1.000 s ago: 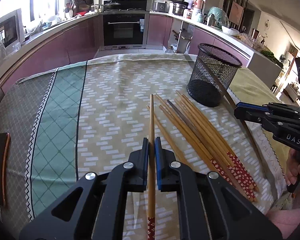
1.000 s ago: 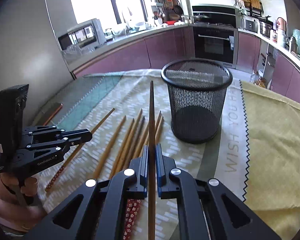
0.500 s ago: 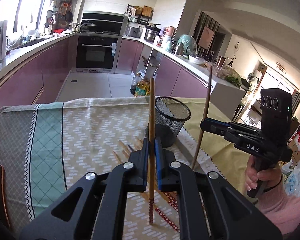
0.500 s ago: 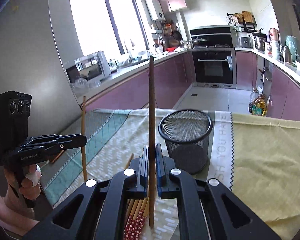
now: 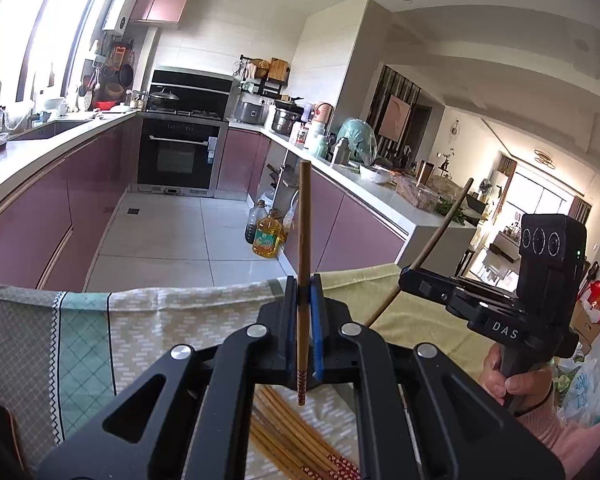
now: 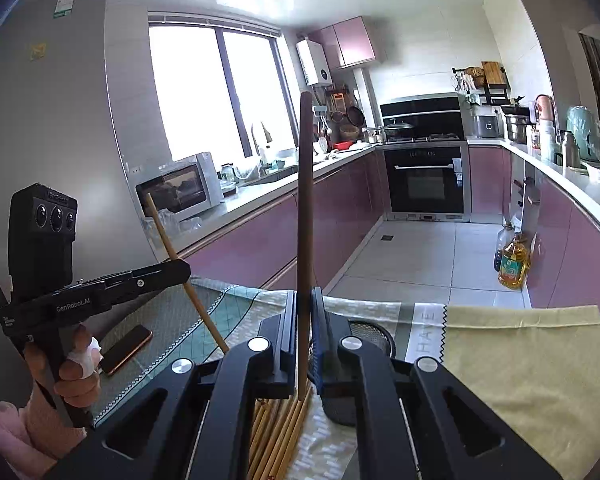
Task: Organize utensils
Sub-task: 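Lift the chopstick upright and lower it into the black mesh cup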
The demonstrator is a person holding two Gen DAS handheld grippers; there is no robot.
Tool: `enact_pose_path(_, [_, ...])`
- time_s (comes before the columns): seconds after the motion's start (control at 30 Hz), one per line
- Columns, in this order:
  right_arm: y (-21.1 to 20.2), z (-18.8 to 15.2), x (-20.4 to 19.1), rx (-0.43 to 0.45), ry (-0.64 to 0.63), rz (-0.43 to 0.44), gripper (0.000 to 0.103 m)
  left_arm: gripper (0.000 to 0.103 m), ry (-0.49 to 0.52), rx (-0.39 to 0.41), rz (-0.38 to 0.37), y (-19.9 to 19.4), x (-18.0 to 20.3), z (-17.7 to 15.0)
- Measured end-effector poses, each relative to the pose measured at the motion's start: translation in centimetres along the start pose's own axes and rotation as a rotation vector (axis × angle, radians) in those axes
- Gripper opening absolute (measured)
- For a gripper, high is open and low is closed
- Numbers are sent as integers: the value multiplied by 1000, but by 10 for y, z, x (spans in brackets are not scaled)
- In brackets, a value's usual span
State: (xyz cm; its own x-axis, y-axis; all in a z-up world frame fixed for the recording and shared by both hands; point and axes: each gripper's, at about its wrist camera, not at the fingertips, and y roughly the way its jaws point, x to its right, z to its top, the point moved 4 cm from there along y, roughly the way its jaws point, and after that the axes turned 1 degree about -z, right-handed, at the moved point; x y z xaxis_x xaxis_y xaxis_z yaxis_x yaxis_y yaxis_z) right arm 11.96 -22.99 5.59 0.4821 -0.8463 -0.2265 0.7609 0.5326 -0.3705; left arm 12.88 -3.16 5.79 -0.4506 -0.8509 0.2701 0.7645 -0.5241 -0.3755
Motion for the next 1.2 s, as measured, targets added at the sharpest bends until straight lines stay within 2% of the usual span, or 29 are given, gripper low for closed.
enact_pose_path(0.27, [2, 27, 12, 42, -10, -18, 6, 7, 25, 48, -10, 19, 17, 37])
enact_pose_path(0.5, [10, 36, 23, 56, -11, -51, 6, 7, 48, 32, -2, 41, 28, 44])
enact_pose_path(0.6, [22, 29, 28, 12, -12, -66, 6, 7, 71, -10, 26, 59, 30, 36])
enact_pose_path(0.97, [80, -17, 36, -236, -9, -89, 6, 7, 84, -171, 41, 114, 20, -3])
enact_pose_path(1.2, [97, -27, 41, -287, 18, -100, 6, 8, 73, -205, 58, 135, 11, -8])
